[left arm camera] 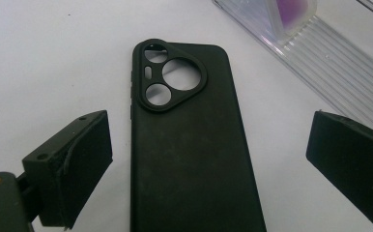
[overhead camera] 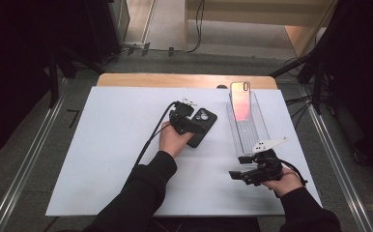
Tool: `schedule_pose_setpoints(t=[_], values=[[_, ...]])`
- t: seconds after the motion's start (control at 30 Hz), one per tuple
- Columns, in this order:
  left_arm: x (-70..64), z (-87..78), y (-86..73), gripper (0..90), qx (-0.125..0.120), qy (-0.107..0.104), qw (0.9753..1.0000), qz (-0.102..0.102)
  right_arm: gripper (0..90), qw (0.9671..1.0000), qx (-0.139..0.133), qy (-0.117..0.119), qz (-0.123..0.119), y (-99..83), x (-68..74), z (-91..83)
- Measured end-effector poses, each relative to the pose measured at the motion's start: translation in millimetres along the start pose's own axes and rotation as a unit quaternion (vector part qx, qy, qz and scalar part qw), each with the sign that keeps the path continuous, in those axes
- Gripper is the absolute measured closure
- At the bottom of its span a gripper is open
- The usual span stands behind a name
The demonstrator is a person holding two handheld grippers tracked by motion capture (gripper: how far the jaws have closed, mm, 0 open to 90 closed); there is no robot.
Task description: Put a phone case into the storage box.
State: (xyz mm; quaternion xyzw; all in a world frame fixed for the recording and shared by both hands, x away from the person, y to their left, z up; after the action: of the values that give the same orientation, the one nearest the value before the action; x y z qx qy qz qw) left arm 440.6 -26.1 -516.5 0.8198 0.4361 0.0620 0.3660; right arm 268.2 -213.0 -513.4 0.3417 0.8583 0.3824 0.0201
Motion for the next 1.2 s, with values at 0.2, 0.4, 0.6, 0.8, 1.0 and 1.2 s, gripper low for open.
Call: schedule_pose_setpoints(t=[0.2,0.4,0.6,0.8,1.0,1.2], values=[[2.5,4.7,-3.9,2.7,0.015,0.009,0.9998,0.005,23.2,1.0,0.001,0.0,0.0,-0.2,-0.8,0.0],[5.9,11.6,-8.3,2.7,0.028,0.016,0.9995,0.005,23.2,1.0,0.001,0.001,0.001,-0.1,-0.5,0.0],[5.1,19.1,-13.1,2.7,0.041,0.015,0.999,0.006,23.2,1.0,0.001,0.0,0.003,-0.1,-0.9,0.0],[6.1,26.8,-17.3,2.8,0.052,0.019,0.9985,0.003,23.2,1.0,0.003,0.001,0.004,-0.4,-0.6,0.2],[5.6,29.2,-18.3,3.1,0.052,0.029,0.998,0.017,23.2,1.0,0.003,0.001,0.005,-0.5,-0.9,0.1],[2.2,32.1,-20.3,3.3,0.056,0.056,0.9961,0.04,23.2,1.0,0.003,0.001,0.002,-0.4,-0.8,0.6]])
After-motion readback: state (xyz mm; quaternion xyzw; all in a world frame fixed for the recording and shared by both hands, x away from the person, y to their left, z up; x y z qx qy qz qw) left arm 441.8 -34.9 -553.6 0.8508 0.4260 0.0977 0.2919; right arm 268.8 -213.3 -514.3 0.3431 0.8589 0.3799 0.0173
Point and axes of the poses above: each handheld gripper's, and its own axes: z roughly forward along the jaws, y roughly out of its top, x roughly to its left, the point moved 6 cm from there along z, roughly forward along the jaws, and after that the axes turned 6 degrees about -z, right-handed, at the moved point
